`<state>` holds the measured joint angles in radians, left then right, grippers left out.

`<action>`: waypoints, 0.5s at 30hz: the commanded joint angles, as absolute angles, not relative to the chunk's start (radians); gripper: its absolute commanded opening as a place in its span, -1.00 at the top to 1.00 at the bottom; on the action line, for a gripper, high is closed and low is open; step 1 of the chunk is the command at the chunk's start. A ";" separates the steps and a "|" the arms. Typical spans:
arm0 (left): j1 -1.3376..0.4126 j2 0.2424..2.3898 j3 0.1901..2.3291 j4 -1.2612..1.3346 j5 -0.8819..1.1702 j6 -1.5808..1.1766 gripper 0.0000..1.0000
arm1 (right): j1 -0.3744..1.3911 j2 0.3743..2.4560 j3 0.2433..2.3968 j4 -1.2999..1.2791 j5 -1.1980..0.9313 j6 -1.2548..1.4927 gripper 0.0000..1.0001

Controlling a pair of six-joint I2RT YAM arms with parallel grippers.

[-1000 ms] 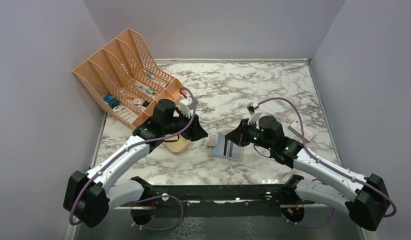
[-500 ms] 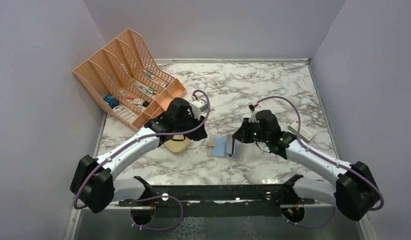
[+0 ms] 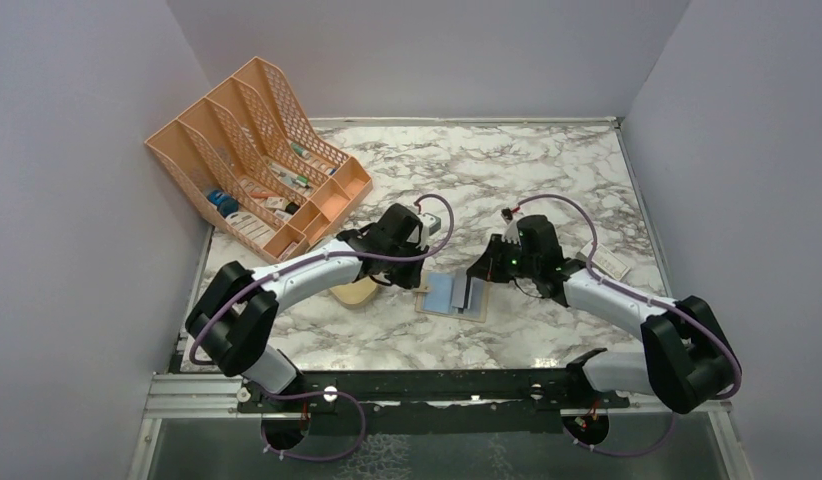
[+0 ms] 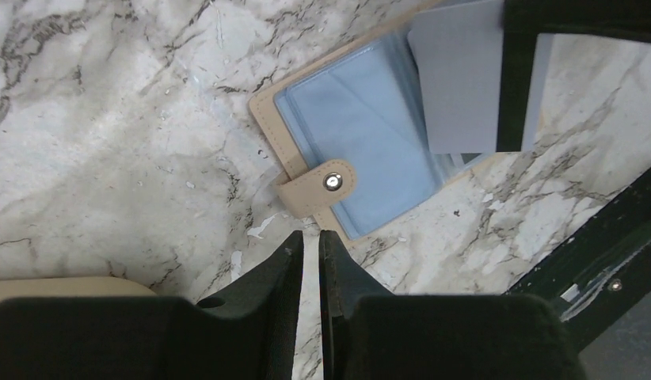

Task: Put the credit cards into the card holder
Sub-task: Insert the credit card into the card holder.

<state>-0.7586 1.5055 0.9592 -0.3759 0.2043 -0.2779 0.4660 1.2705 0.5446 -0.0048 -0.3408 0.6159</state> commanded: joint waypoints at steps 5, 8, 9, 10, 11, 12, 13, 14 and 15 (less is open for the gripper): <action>-0.782 1.614 0.972 -0.370 0.125 -0.309 0.76 | 0.401 1.347 0.485 0.153 -0.480 0.661 0.98; -0.782 1.634 0.976 -0.371 0.132 -0.300 0.76 | 0.387 1.362 0.472 0.177 -0.494 0.681 0.98; -0.782 1.640 0.977 -0.371 0.132 -0.299 0.76 | 0.382 1.368 0.470 0.181 -0.495 0.685 0.98; -0.783 1.643 0.976 -0.373 0.132 -0.299 0.76 | 0.377 1.375 0.467 0.186 -0.499 0.688 0.98; -0.784 1.645 0.973 -0.372 0.133 -0.300 0.76 | 0.373 1.380 0.463 0.197 -0.505 0.694 0.98; -0.784 1.648 0.969 -0.374 0.135 -0.302 0.76 | 0.368 1.383 0.459 0.208 -0.517 0.702 0.98; -0.784 1.650 0.965 -0.374 0.135 -0.304 0.76 | 0.363 1.385 0.455 0.222 -0.528 0.711 0.98; -0.784 1.652 0.963 -0.375 0.136 -0.305 0.76 | 0.360 1.384 0.454 0.227 -0.538 0.716 0.98; -0.786 1.655 0.961 -0.375 0.138 -0.307 0.76 | 0.359 1.381 0.454 0.226 -0.547 0.717 0.98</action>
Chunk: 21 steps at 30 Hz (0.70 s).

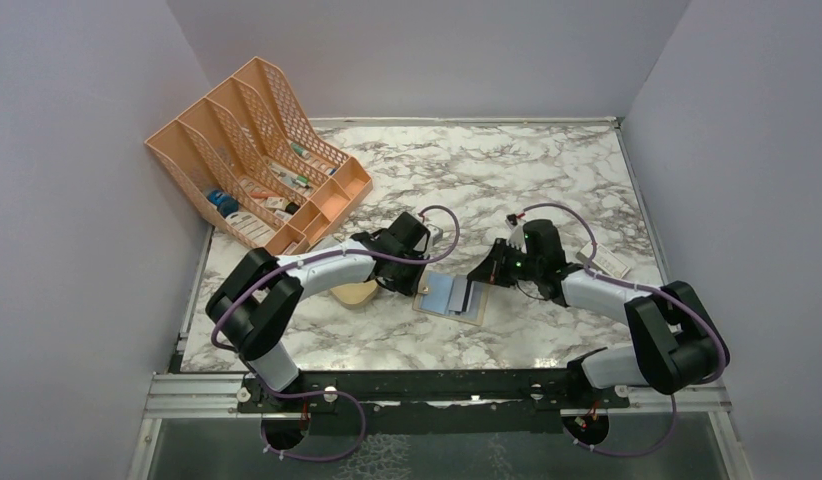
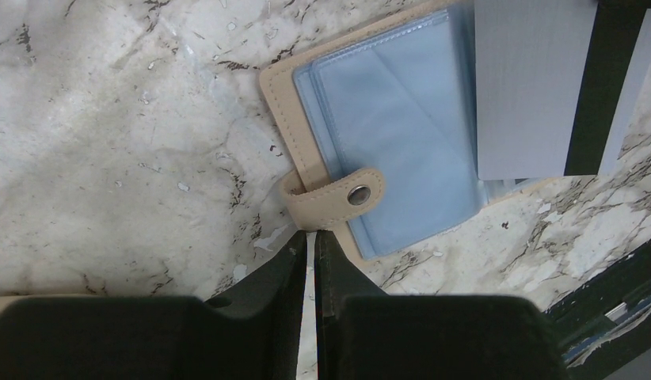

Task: Put the credit cards into the card holder
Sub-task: Insert the credit card into the card holder.

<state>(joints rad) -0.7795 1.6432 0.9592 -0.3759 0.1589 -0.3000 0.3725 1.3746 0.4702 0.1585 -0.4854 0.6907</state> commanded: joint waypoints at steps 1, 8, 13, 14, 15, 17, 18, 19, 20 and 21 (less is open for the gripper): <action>-0.789 1.657 0.961 -0.374 0.139 -0.308 0.77 | 0.358 1.373 0.453 0.223 -0.553 0.718 0.98; -0.808 1.668 0.952 -0.379 0.134 -0.331 0.77 | 0.358 1.300 0.451 0.166 -0.548 0.714 0.98; -0.839 1.656 0.943 -0.371 0.140 -0.359 0.78 | 0.357 1.261 0.458 0.129 -0.510 0.706 0.98; -0.844 1.652 0.939 -0.363 0.147 -0.366 0.78 | 0.356 1.254 0.460 0.118 -0.498 0.702 0.98; -0.848 1.650 0.933 -0.355 0.158 -0.373 0.78 | 0.355 1.248 0.459 0.114 -0.486 0.699 0.98; -0.851 1.648 0.921 -0.336 0.178 -0.387 0.78 | 0.348 1.247 0.457 0.114 -0.483 0.700 0.98; -0.852 1.648 0.916 -0.327 0.183 -0.394 0.78 | 0.346 1.252 0.456 0.116 -0.491 0.703 0.98; -0.853 1.649 0.912 -0.320 0.187 -0.401 0.78 | 0.345 1.258 0.458 0.118 -0.497 0.709 0.98; -0.852 1.648 0.907 -0.310 0.192 -0.407 0.78 | 0.343 1.264 0.458 0.120 -0.505 0.717 0.98; -0.853 1.647 0.902 -0.301 0.199 -0.413 0.78 | 0.342 1.270 0.456 0.125 -0.516 0.722 0.98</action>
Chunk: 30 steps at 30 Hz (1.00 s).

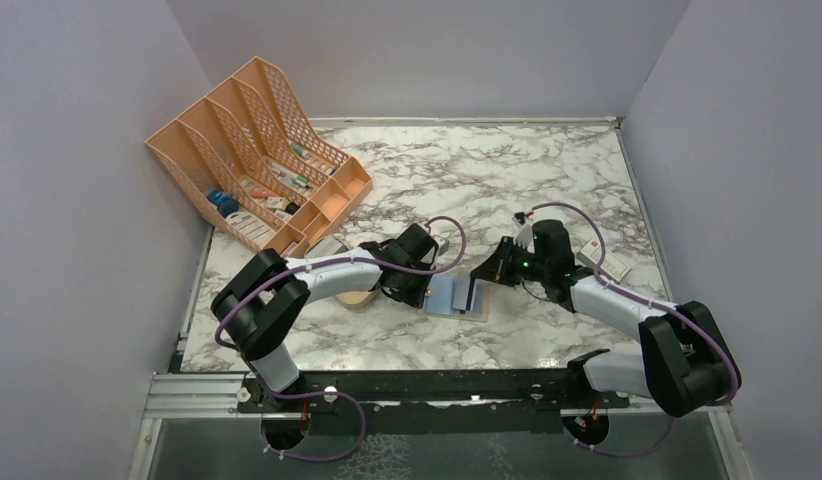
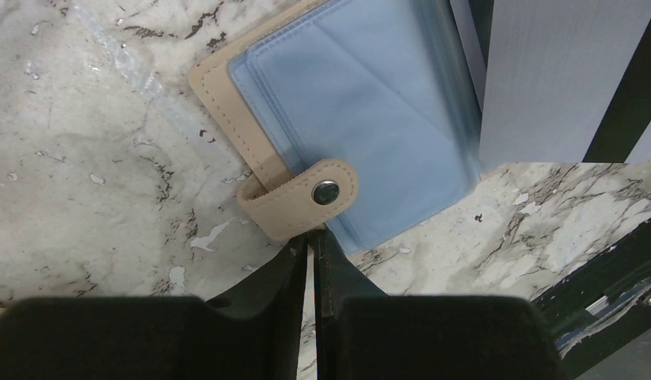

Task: Put the credit cards into the card holder
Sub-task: Insert the credit card into the card holder.

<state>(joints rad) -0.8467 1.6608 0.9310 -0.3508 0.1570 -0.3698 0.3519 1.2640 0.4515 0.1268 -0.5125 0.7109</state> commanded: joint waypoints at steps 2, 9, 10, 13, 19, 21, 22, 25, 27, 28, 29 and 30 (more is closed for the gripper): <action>-0.854 1.638 0.892 -0.291 0.200 -0.421 0.77 | 0.339 1.272 0.452 0.129 -0.523 0.726 0.98; -0.853 1.620 0.870 -0.285 0.183 -0.419 0.77 | 0.328 1.280 0.416 0.204 -0.558 0.773 0.98; -0.853 1.618 0.869 -0.285 0.182 -0.419 0.77 | 0.328 1.287 0.415 0.212 -0.560 0.778 0.98; -0.853 1.615 0.865 -0.278 0.181 -0.419 0.76 | 0.327 1.305 0.409 0.232 -0.547 0.781 0.98; -0.854 1.621 0.862 -0.276 0.183 -0.417 0.75 | 0.325 1.370 0.395 0.308 -0.595 0.807 0.98; -0.853 1.623 0.861 -0.275 0.181 -0.415 0.75 | 0.325 1.382 0.386 0.327 -0.603 0.819 0.98; -0.853 1.624 0.861 -0.275 0.182 -0.416 0.75 | 0.325 1.387 0.385 0.332 -0.603 0.820 0.98; -0.852 1.626 0.862 -0.275 0.181 -0.414 0.75 | 0.325 1.395 0.384 0.339 -0.600 0.816 0.98; -0.853 1.628 0.864 -0.275 0.181 -0.415 0.75 | 0.325 1.399 0.385 0.336 -0.594 0.807 0.98; -0.853 1.628 0.865 -0.275 0.182 -0.415 0.75 | 0.325 1.400 0.385 0.335 -0.589 0.802 0.98; -0.853 1.626 0.865 -0.275 0.183 -0.415 0.75 | 0.324 1.401 0.385 0.334 -0.586 0.798 0.98; -0.853 1.626 0.865 -0.275 0.183 -0.414 0.75 | 0.325 1.402 0.384 0.332 -0.582 0.796 0.98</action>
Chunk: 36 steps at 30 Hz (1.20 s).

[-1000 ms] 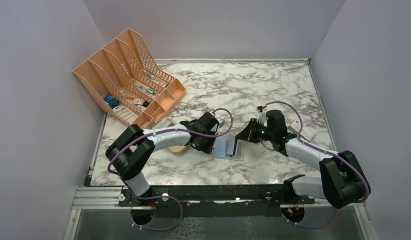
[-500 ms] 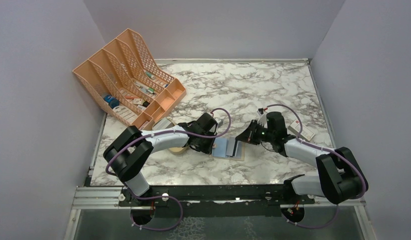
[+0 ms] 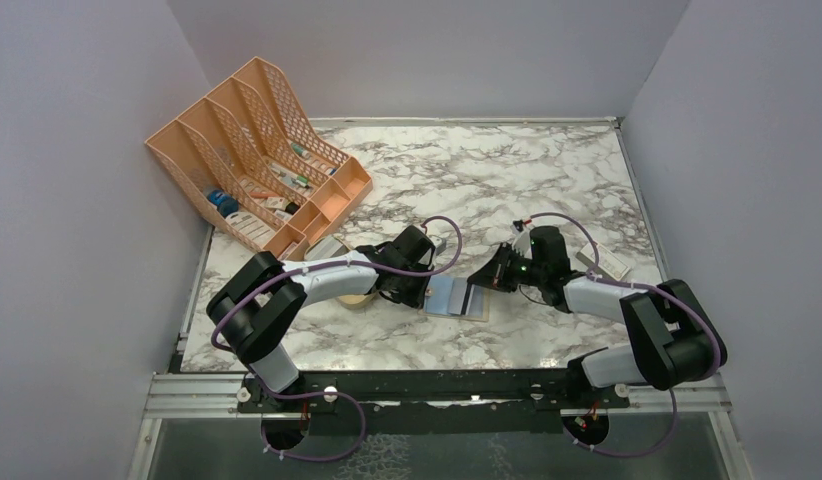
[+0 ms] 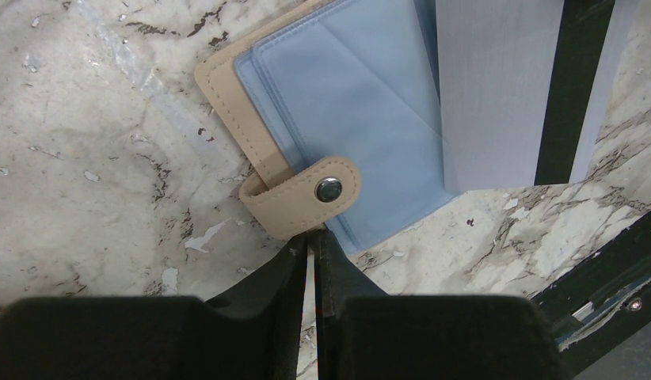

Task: Put the credit cards into the card holder
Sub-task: Insert the credit card into the card holder.

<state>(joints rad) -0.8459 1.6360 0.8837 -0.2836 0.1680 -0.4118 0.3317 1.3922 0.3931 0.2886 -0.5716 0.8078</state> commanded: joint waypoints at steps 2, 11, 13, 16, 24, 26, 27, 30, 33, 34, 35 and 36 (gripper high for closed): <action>-0.853 1.626 0.864 -0.276 0.182 -0.414 0.75 | 0.325 1.400 0.381 0.330 -0.572 0.792 0.98; -0.852 1.620 0.860 -0.277 0.181 -0.417 0.74 | 0.325 1.419 0.375 0.320 -0.562 0.782 0.98; -0.853 1.624 0.862 -0.276 0.181 -0.417 0.74 | 0.325 1.422 0.367 0.329 -0.562 0.784 0.98; -0.854 1.631 0.863 -0.275 0.184 -0.412 0.74 | 0.325 1.442 0.362 0.342 -0.561 0.779 0.98; -0.853 1.647 0.881 -0.275 0.185 -0.404 0.74 | 0.325 1.524 0.403 0.379 -0.610 0.716 0.98; -0.852 1.648 0.885 -0.275 0.186 -0.401 0.73 | 0.325 1.536 0.415 0.381 -0.620 0.700 0.98; -0.853 1.648 0.886 -0.275 0.185 -0.399 0.73 | 0.325 1.541 0.420 0.382 -0.622 0.691 0.98; -0.854 1.657 0.890 -0.275 0.187 -0.386 0.73 | 0.325 1.554 0.437 0.378 -0.628 0.654 0.98; -0.853 1.667 0.896 -0.279 0.192 -0.378 0.73 | 0.325 1.574 0.453 0.378 -0.640 0.634 0.98; -0.853 1.668 0.897 -0.280 0.191 -0.380 0.73 | 0.325 1.582 0.457 0.383 -0.648 0.629 0.98; -0.853 1.669 0.898 -0.278 0.190 -0.382 0.73 | 0.325 1.589 0.461 0.388 -0.654 0.625 0.98; -0.853 1.670 0.900 -0.278 0.192 -0.384 0.73 | 0.325 1.593 0.465 0.392 -0.656 0.624 0.98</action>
